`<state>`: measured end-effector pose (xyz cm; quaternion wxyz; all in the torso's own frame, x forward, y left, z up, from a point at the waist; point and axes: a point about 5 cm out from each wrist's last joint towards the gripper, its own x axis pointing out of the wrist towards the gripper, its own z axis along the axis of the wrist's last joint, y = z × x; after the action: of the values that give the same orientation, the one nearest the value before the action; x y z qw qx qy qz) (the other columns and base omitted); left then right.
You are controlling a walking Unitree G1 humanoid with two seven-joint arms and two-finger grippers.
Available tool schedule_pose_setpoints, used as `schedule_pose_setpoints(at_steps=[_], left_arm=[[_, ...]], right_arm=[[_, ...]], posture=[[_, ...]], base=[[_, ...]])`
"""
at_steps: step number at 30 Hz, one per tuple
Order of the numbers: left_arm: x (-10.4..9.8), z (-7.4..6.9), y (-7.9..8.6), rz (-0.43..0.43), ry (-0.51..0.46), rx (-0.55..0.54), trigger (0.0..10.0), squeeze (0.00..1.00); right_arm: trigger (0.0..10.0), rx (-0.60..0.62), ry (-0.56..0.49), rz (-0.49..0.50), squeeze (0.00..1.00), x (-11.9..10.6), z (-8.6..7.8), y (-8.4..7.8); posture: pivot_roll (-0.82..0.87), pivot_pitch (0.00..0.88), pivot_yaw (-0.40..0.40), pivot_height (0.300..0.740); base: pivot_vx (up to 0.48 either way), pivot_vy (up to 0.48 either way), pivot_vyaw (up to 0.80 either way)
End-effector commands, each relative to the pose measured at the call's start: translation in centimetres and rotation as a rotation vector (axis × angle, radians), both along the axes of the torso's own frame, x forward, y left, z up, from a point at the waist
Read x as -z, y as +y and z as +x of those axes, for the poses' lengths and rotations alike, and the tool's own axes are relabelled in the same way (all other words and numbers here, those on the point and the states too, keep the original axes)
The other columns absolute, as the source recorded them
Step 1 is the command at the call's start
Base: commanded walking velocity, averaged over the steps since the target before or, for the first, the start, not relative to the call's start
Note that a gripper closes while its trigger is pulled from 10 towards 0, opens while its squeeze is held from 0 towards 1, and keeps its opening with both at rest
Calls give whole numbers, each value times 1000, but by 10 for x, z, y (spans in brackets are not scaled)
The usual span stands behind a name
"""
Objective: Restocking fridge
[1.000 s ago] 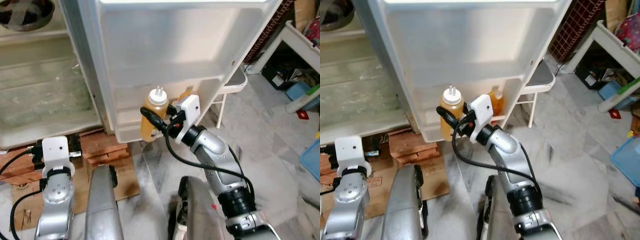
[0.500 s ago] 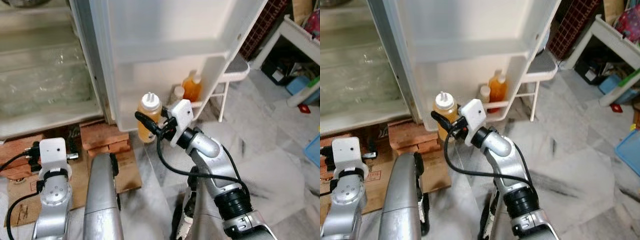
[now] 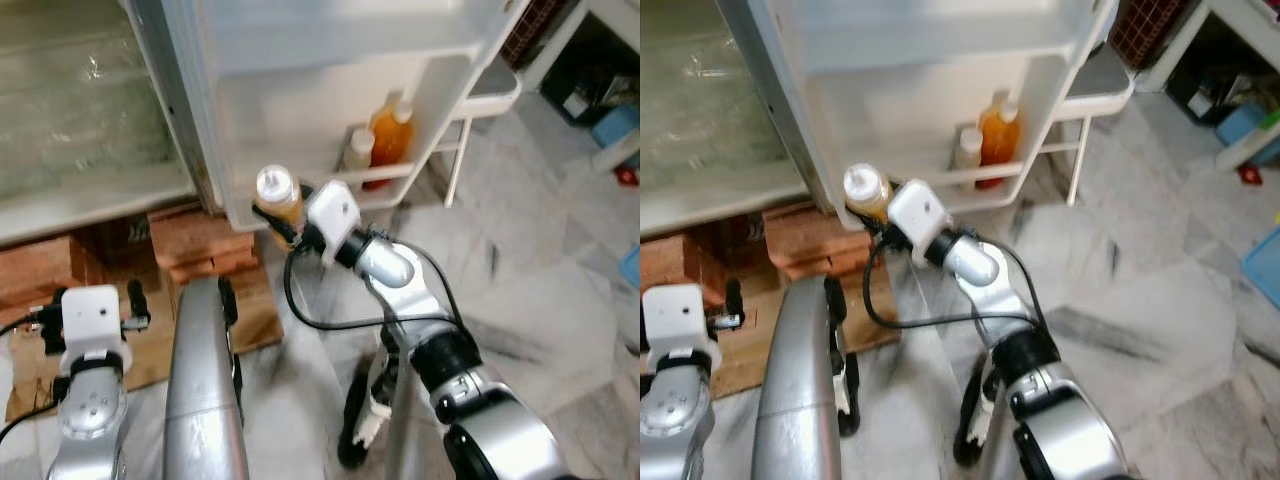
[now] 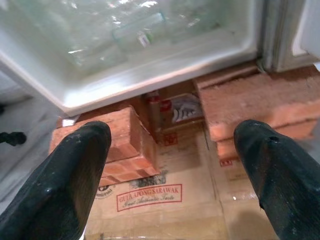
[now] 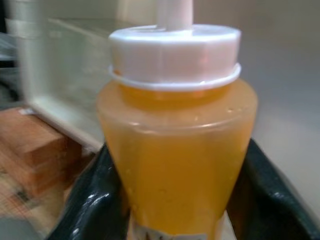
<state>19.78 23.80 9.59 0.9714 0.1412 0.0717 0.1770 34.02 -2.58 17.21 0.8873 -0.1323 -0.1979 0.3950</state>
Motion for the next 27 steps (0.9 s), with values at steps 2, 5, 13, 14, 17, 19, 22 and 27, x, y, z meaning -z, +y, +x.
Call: schedule_pose_setpoints(at_steps=[2, 5, 13, 14, 17, 19, 22, 27], left_arm=[[-6, -12, -3, -1, 15, 21, 10000, 0], [-9, -21, -7, -11, 29, 29, 10000, 0], [-16, -38, -12, -14, 48, 30, 10000, 0], [-16, -39, -13, -14, 50, 29, 10000, 0], [-16, -42, -12, -14, 62, 24, 10000, 0], [-15, -45, -13, -20, 75, 22, 10000, 0], [-15, -46, -17, -26, 81, 27, 10000, 0], [-20, -50, -22, -22, 81, 39, 10000, 0]], right_arm=[[10000, 115, -62, 13, 0, -11, 15, -14], [10000, 264, -125, 26, 0, -34, 34, -25], [10000, 343, -175, 116, 0, -63, 46, -32], [10000, 332, -175, 127, 0, -64, 46, -31], [10000, 290, -133, 197, 0, -65, 45, -26], [10000, 267, -56, 274, 0, -59, 44, -22], [10000, 249, -31, 286, 0, -49, 40, -17], [10000, 249, -16, 304, 0, -38, 35, -14]], posture=[[247, 439, -106, 481], [256, 466, -113, 481], [285, 502, -120, 481], [285, 508, -121, 481], [281, 516, -127, 481], [278, 519, -129, 481], [283, 533, -131, 481], [299, 545, -127, 481]], base=[[0, 0, 0], [0, 0, 0], [0, 0, 0], [0, 0, 0], [0, 0, 0], [0, 0, 0], [0, 0, 0], [0, 0, 0]])
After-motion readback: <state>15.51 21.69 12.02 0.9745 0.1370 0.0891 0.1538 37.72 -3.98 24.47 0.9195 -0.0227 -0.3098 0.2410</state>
